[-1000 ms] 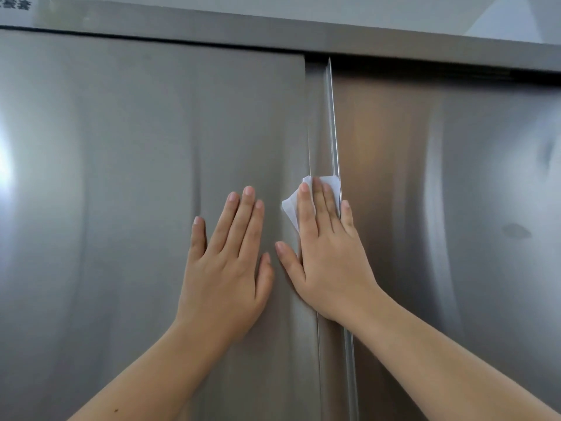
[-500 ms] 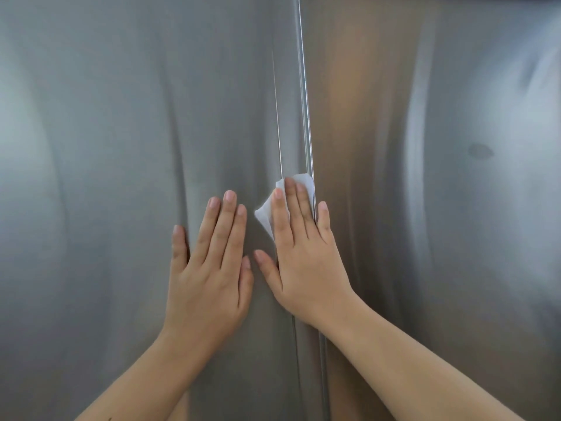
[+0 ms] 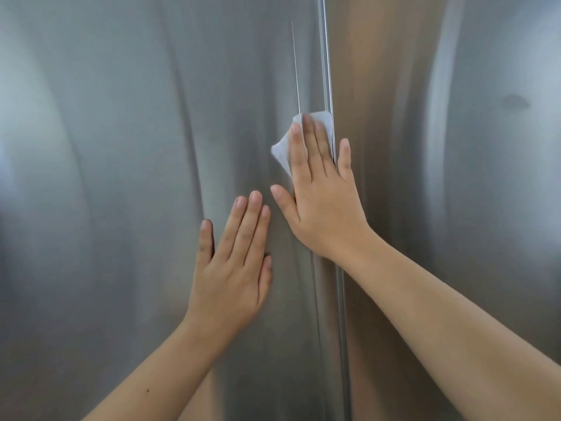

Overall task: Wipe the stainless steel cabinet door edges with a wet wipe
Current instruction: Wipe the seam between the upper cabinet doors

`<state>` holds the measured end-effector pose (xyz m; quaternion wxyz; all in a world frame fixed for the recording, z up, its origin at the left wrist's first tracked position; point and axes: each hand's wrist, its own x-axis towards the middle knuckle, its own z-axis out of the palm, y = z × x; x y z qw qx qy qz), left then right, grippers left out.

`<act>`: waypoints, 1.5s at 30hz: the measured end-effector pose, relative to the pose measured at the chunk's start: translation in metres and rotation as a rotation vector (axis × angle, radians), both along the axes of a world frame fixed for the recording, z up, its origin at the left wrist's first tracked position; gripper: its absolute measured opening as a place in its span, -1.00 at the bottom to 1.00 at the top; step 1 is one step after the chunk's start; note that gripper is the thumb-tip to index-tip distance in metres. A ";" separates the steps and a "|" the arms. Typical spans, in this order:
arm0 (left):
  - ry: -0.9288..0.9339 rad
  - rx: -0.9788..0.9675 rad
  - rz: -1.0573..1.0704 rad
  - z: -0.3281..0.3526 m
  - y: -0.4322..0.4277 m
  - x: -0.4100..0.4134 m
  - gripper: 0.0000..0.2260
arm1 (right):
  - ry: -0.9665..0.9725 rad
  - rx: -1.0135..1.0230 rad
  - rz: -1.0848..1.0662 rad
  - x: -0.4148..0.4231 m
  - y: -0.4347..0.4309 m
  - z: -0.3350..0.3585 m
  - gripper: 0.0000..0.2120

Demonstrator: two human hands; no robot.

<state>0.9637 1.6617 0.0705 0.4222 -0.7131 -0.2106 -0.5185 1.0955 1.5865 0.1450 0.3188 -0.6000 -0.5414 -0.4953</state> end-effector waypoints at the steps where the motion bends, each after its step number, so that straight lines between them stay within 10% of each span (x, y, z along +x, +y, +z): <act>1: -0.007 0.001 0.004 -0.003 0.001 0.001 -0.52 | 0.011 0.009 0.023 -0.001 0.000 -0.010 -0.38; 45: 0.188 -0.374 -0.110 -0.145 -0.029 -0.020 -0.47 | 0.154 -0.138 0.030 -0.010 -0.014 -0.267 -0.38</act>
